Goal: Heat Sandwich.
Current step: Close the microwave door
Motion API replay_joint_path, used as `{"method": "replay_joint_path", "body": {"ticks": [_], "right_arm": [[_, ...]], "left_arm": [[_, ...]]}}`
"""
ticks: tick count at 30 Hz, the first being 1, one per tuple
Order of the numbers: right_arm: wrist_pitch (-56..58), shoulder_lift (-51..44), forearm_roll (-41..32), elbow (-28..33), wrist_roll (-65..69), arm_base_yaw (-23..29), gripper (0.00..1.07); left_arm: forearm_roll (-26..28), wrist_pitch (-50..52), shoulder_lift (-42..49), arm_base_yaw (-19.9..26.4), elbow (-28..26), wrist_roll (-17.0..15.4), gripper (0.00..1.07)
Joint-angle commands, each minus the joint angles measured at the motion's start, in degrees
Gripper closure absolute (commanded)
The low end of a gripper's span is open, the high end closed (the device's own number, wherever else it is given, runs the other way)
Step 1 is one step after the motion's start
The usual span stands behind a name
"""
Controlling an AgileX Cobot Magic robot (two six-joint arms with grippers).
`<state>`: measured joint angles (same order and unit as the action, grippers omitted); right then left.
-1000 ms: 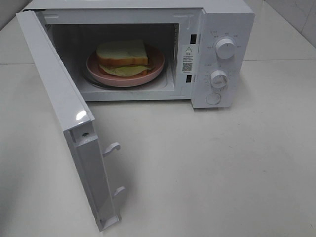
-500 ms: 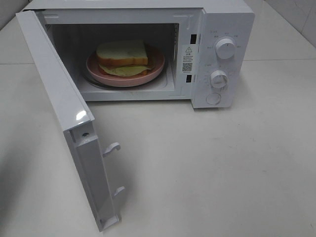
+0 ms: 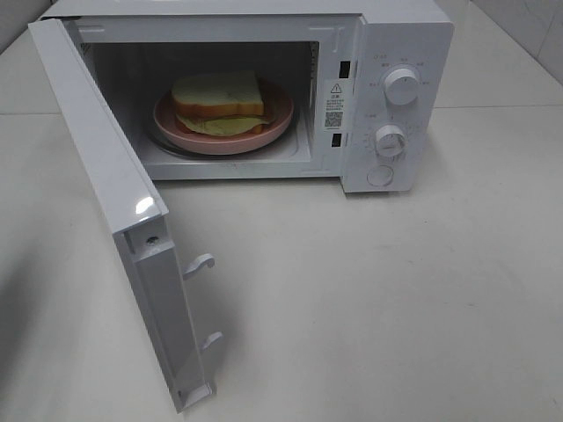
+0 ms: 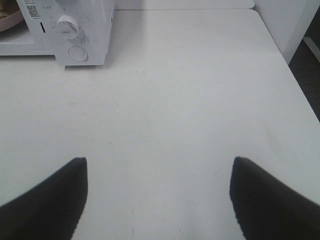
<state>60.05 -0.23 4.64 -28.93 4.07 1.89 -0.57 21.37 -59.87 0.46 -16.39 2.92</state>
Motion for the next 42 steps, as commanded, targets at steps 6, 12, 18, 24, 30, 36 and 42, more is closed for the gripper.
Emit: {"method": "replay_joint_path", "body": {"ticks": [6,12,18,24,30,36,42], "right_arm": [[-0.46,-1.43,0.00,0.06,-0.86,-0.40,0.31],[-0.46,-1.43,0.00,0.06,-0.86,-0.40,0.31],[-0.46,-1.43,0.00,0.06,-0.86,-0.40,0.31],[-0.46,-1.43,0.00,0.06,-0.86,-0.40,0.31],[-0.46,-1.43,0.00,0.06,-0.86,-0.40,0.31],[-0.46,-1.43,0.00,0.06,-0.86,-0.40,0.31],[-0.46,-1.43,0.00,0.06,-0.86,-0.40,0.31]], "left_arm": [[-8.54,13.69,-6.76,0.00,1.66,-7.39,1.06],[-19.31,20.45,-11.63,0.00,1.60,-13.24,1.06],[-30.02,27.85,-16.73,0.00,0.46,-17.76,1.06],[-30.19,28.30,-19.88,-3.32,-0.74,-17.65,1.06],[-26.18,27.96,-22.57,-9.28,-2.06,-16.04,1.06],[-20.00,27.62,-24.75,-14.32,-3.95,-15.07,1.06],[-17.82,27.33,-28.65,-18.16,-7.28,-15.07,1.06]]}}
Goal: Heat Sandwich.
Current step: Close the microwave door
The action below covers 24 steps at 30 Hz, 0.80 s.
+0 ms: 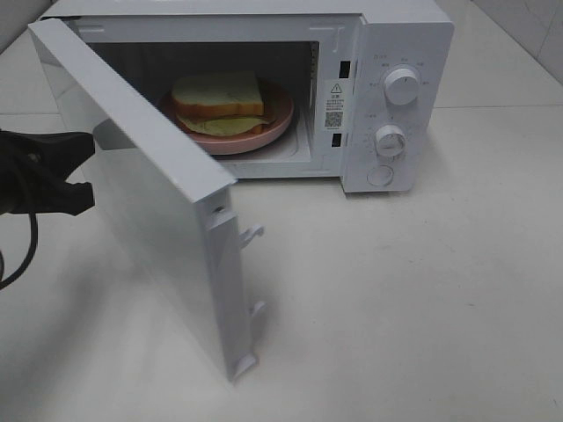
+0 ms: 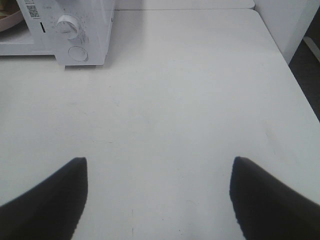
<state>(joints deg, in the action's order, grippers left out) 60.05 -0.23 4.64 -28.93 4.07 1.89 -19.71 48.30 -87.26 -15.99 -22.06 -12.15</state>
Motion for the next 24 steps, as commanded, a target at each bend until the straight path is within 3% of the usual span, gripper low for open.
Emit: {"method": "replay_joint_path", "body": {"ticks": [1,6,11,19,21,24], "right_arm": [[-0.46,-1.43,0.00,0.06,-0.86,-0.40,0.31],[-0.46,-1.43,0.00,0.06,-0.86,-0.40,0.31],[-0.46,-1.43,0.00,0.06,-0.86,-0.40,0.31],[-0.46,-1.43,0.00,0.06,-0.86,-0.40,0.31],[-0.46,-1.43,0.00,0.06,-0.86,-0.40,0.31],[-0.46,-1.43,0.00,0.06,-0.86,-0.40,0.31]], "left_arm": [[1.95,0.34,-1.89,-2.41,-2.18,0.00,1.06],[5.33,-0.80,-3.84,-5.44,-4.58,1.38,1.06],[11.00,-3.78,-6.88,-10.66,-9.68,5.67,1.06],[15.13,-5.90,-11.00,-14.90,-15.30,6.82,1.06],[18.45,-6.65,-12.72,-16.84,-17.88,9.80,1.06],[20.80,-6.82,-13.98,-18.11,-19.54,11.52,1.06]]}}
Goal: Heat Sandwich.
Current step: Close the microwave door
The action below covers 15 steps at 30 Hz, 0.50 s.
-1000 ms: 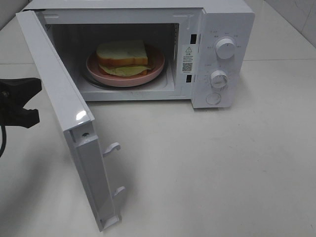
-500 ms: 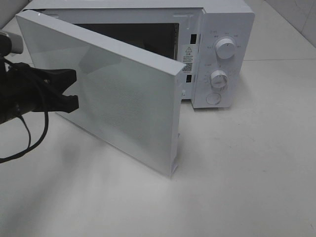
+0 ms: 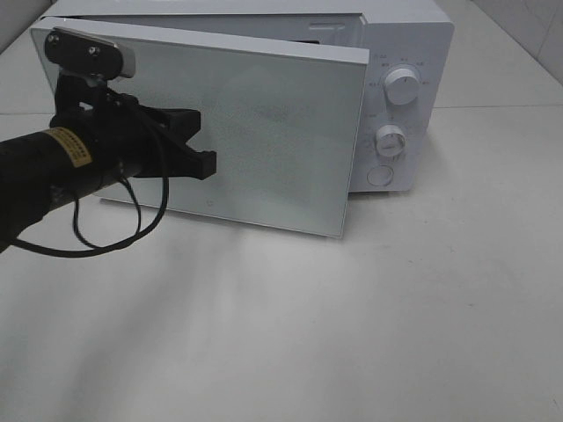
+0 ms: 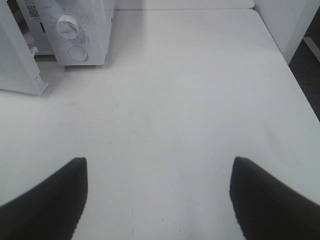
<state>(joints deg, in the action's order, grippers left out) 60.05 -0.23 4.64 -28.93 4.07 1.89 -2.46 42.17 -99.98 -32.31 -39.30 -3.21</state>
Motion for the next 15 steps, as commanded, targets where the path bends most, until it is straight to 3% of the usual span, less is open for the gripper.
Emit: {"method": "replay_joint_path", "body": {"ticks": [1,8,15], "right_arm": [[-0.46,-1.43,0.00,0.06,-0.86,-0.40,0.31],[-0.46,-1.43,0.00,0.06,-0.86,-0.40,0.31],[-0.46,-1.43,0.00,0.06,-0.86,-0.40,0.31]], "left_arm": [[5.61,-1.26,-2.35,-2.92,-4.24,4.18,1.06],[10.03,-3.55,-6.59,-6.19,-11.75,7.33,1.06],[11.92,-6.53,-9.74,-7.33,-17.59,7.56,1.06]]}}
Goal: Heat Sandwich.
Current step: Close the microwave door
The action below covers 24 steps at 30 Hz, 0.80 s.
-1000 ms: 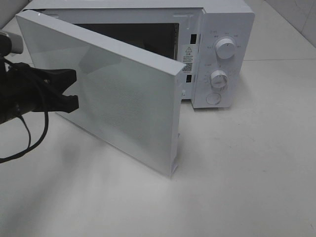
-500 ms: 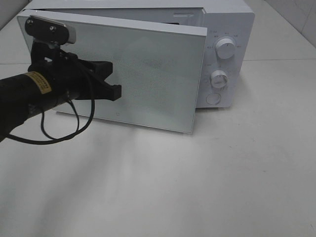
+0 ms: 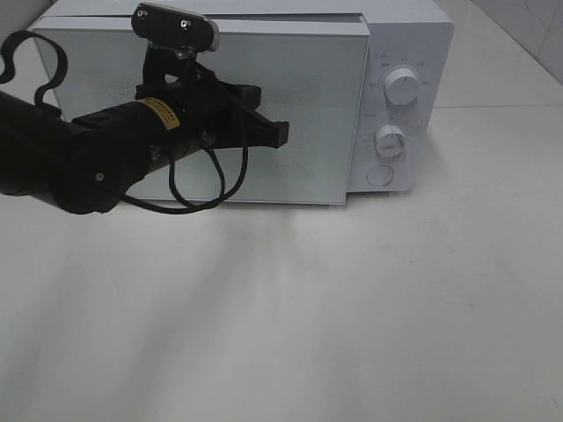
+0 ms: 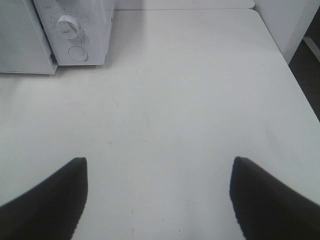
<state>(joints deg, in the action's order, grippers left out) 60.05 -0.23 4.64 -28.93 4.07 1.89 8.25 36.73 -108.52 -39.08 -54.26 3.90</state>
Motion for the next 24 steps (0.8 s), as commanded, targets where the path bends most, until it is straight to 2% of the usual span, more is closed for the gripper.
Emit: {"method": "replay_joint_path", "body": {"ticks": [1,7,14,21,24], "right_arm": [[-0.46,-1.43,0.00,0.06,-0.86,-0.40,0.31],[-0.46,-1.43,0.00,0.06,-0.86,-0.40,0.31],[-0.46,-1.43,0.00,0.06,-0.86,-0.40,0.31],[-0.46,-1.43,0.00,0.06,-0.86,-0.40,0.31],[-0.46,-1.43,0.00,0.06,-0.86,-0.40,0.31]], "left_arm": [[1.20,-1.09,-1.55,-0.74,-3.55,0.52,1.06],[2.41,-4.76,-5.04,-1.20,-9.91,0.46,1.06],[2.64,-5.67,-6.93,-1.20,-13.46,0.52,1.06],[6.30,-7.85,-9.57,-0.92,-17.59,3.32,1.06],[6.65,-8.31,-10.14,-0.92,-18.85,3.32,1.06]]}}
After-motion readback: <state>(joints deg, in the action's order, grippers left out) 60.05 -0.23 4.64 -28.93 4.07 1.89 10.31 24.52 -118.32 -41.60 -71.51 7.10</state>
